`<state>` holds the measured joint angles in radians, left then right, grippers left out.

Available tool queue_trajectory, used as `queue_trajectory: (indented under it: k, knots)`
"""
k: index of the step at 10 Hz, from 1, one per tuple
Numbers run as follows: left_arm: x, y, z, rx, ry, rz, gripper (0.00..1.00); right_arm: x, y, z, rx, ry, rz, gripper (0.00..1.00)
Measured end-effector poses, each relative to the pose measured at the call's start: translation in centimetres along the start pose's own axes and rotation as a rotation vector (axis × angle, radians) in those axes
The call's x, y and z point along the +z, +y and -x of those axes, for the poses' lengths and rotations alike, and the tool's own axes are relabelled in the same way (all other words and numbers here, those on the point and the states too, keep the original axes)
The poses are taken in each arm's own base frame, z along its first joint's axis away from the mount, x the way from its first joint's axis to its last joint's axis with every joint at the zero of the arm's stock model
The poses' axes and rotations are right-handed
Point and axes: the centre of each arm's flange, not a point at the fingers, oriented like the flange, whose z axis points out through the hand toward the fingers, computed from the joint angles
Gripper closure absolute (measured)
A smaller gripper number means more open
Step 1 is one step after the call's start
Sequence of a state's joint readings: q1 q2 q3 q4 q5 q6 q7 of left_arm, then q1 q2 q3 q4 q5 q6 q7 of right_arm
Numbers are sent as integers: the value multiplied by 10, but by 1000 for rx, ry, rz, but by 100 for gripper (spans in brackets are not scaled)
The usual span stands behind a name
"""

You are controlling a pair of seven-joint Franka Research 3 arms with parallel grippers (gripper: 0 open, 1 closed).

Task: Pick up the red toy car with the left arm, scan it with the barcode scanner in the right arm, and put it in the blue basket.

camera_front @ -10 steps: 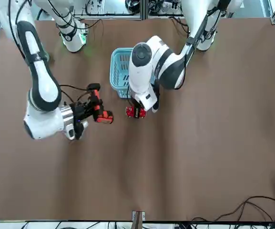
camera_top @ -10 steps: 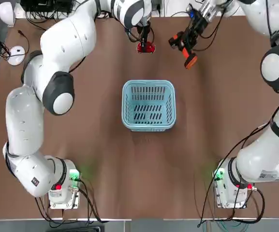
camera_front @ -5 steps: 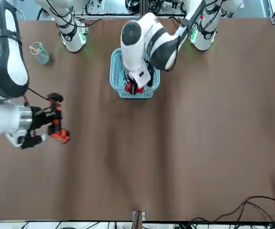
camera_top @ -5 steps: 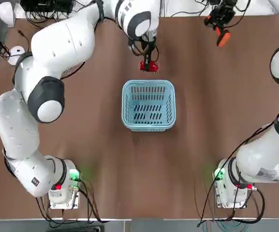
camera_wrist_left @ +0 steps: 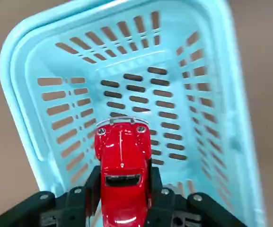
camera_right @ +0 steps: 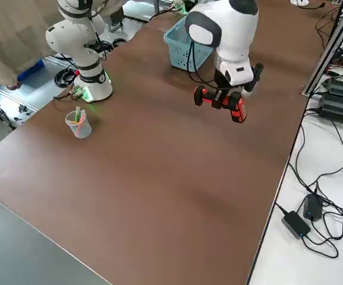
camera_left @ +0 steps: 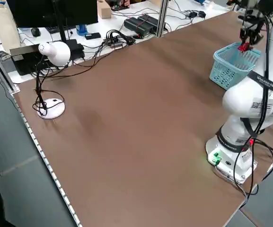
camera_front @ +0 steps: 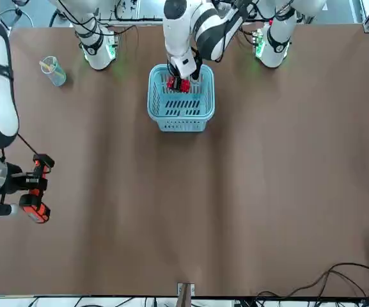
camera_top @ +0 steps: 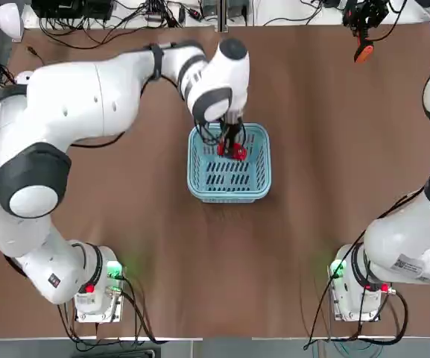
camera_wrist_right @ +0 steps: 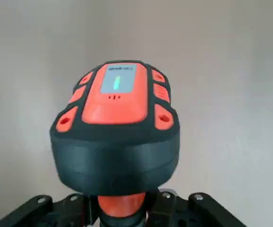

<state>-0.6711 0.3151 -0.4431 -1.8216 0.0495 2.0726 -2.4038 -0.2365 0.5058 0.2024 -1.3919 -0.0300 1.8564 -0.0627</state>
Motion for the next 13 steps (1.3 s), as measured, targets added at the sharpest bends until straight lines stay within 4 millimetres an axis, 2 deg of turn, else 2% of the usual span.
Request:
queue_trajectory:
  k: [2,4,6,8,10,13]
  knots:
    - [26,-3,-1,9,1,-6,56,32,3,-5,2,41,13,67]
    - [54,3,0,27,14,-5,56,60,11,-4,11,62,17,67]
    - [79,9,1,51,31,-5,56,105,19,4,23,88,24,67]
    - [92,17,4,57,29,-7,56,146,27,19,33,93,29,67]
    - [99,21,6,71,23,8,56,165,29,28,38,66,28,67]
    - [110,25,7,96,40,16,56,195,31,32,70,42,20,67]
